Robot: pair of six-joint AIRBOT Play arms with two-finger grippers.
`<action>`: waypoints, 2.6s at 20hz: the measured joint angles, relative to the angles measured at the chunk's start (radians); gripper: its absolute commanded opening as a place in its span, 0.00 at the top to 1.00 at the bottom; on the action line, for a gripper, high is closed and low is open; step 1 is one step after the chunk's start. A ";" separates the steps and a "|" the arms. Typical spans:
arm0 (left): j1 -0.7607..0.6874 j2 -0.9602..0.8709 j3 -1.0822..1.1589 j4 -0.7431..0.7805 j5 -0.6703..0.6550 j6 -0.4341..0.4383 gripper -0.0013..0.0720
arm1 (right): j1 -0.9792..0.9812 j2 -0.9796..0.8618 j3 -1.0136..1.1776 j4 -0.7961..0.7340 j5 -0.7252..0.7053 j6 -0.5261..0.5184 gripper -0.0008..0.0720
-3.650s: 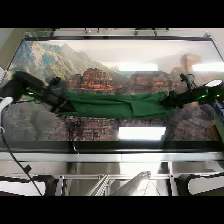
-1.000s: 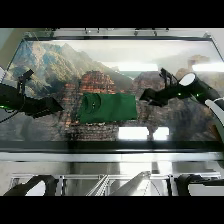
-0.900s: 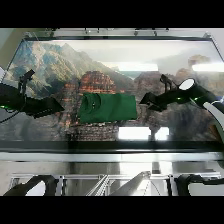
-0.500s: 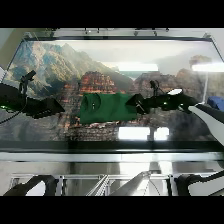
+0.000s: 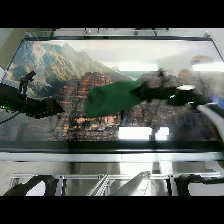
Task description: Fold the shirts.
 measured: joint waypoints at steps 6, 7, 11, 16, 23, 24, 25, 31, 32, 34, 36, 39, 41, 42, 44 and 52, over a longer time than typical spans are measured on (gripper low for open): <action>0.000 0.000 0.000 0.000 -0.001 0.000 0.54 | -0.659 0.501 0.000 -0.410 0.047 0.217 0.96; 0.000 0.000 0.000 0.000 -0.002 0.001 0.54 | -0.774 0.562 0.000 -0.509 0.060 0.264 0.96; -0.001 0.000 0.000 0.000 -0.013 0.003 0.54 | -1.061 0.656 -0.096 -0.968 0.127 0.502 0.96; -0.001 0.000 0.000 0.000 -0.024 0.003 0.54 | -1.143 0.653 -0.240 -1.330 0.126 0.649 0.96; -0.001 0.000 0.000 0.001 -0.046 0.003 0.54 | -1.159 0.682 -0.240 -1.429 0.094 0.685 0.03; -0.001 0.000 0.000 0.001 -0.047 0.003 0.54 | -1.160 0.683 -0.238 -1.435 0.093 0.686 0.03; -0.001 0.000 0.000 0.001 -0.050 0.003 0.54 | -1.160 0.684 -0.238 -1.434 0.094 0.686 0.03; -0.001 0.000 0.000 0.000 -0.053 0.002 0.54 | -1.160 0.690 -0.236 -1.433 0.155 0.690 0.03; -0.001 0.000 0.000 0.000 -0.055 0.000 0.54 | -1.160 0.695 -0.236 -1.433 0.185 0.694 0.03; -0.001 0.000 0.000 -0.003 -0.061 0.000 0.54 | -1.150 0.716 -0.236 -1.418 0.250 0.702 0.03; -0.001 0.000 0.000 -0.017 -0.062 0.000 0.54 | -1.122 0.748 -0.236 -1.400 0.319 0.713 0.03; -0.001 0.000 0.000 -0.035 -0.062 0.000 0.54 | -1.050 0.796 -0.236 -1.380 0.436 0.727 0.03; -0.001 0.000 0.000 -0.043 -0.061 0.001 0.55 | -0.987 0.820 -0.236 -1.342 0.516 0.736 0.11; -0.001 0.000 0.000 -0.047 -0.061 0.001 0.74 | -0.948 0.831 -0.236 -1.289 0.546 0.738 0.54; -0.001 0.000 0.000 -0.056 -0.062 0.002 0.95 | -0.853 0.846 -0.236 -1.123 0.549 0.713 0.95; -0.045 0.025 0.065 -0.122 -0.158 0.038 0.95 | -0.162 0.718 -0.211 -0.555 -0.053 0.409 0.96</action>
